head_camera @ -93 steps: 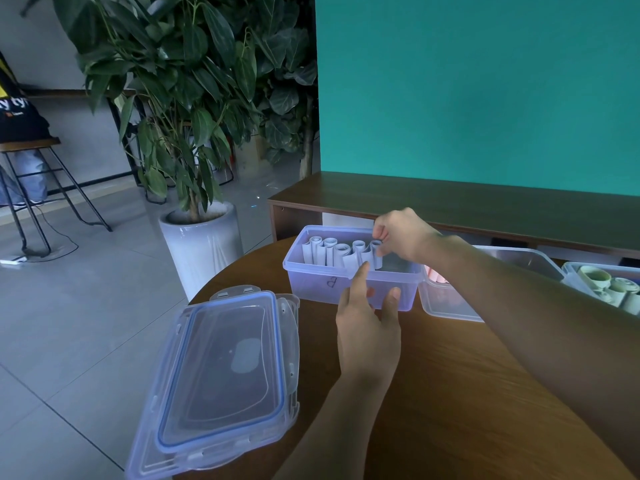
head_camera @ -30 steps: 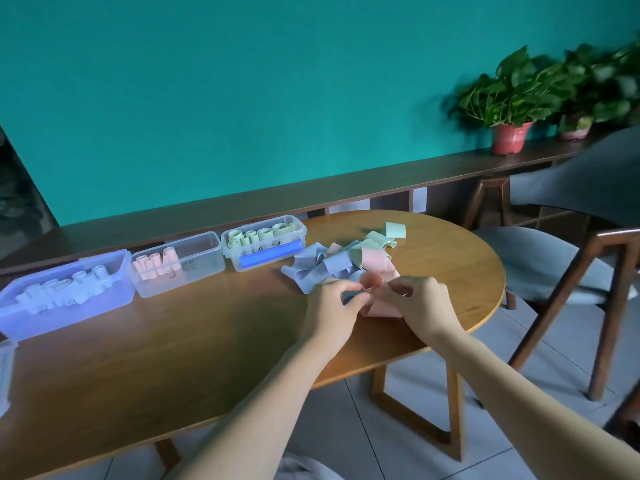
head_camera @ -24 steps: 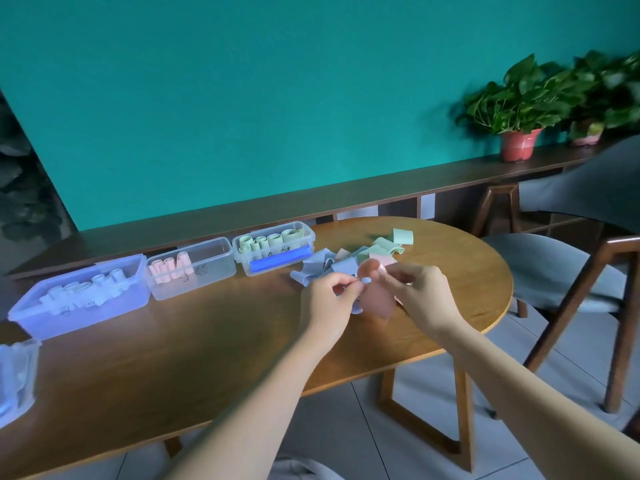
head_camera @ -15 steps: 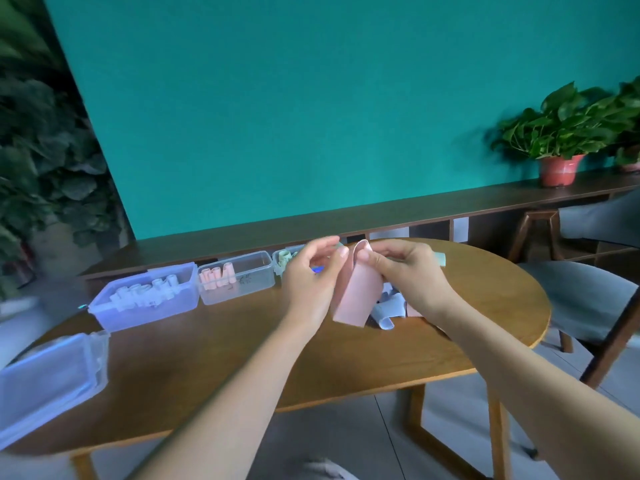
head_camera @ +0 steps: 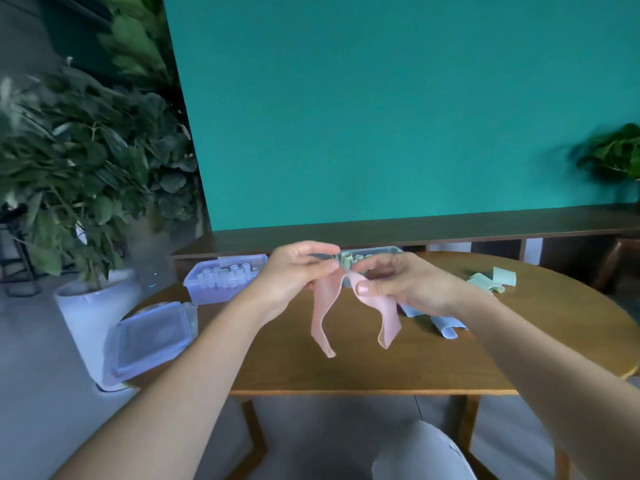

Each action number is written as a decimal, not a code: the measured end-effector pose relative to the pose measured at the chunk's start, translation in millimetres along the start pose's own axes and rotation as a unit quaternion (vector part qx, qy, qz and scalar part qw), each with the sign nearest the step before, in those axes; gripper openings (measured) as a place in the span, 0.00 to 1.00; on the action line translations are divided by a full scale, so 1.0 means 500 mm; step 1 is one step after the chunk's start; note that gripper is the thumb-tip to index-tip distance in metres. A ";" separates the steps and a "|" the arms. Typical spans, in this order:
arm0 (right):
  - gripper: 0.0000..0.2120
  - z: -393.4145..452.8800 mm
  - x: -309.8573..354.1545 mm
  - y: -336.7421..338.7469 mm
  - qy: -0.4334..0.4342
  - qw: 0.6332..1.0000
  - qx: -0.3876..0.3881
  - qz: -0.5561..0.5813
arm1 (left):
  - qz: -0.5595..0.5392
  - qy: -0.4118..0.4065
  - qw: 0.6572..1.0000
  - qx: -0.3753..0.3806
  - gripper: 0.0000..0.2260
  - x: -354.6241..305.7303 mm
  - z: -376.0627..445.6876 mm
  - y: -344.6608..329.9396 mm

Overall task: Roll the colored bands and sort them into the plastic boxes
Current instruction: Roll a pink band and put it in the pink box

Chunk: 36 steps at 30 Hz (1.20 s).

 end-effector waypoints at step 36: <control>0.03 0.158 -0.136 0.246 0.093 0.962 -0.257 0.029 | 0.272 0.062 0.953 -0.119 0.06 0.236 0.339 0.106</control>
Point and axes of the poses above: each hand's wrist, its own z-axis towards the middle knuckle, its own y-axis out of the back of the hand, x = y × z, the point moved 8 cm from there along z, towards the middle knuckle, and after that the axes turned 11 degrees about y, right-handed, at the moved point
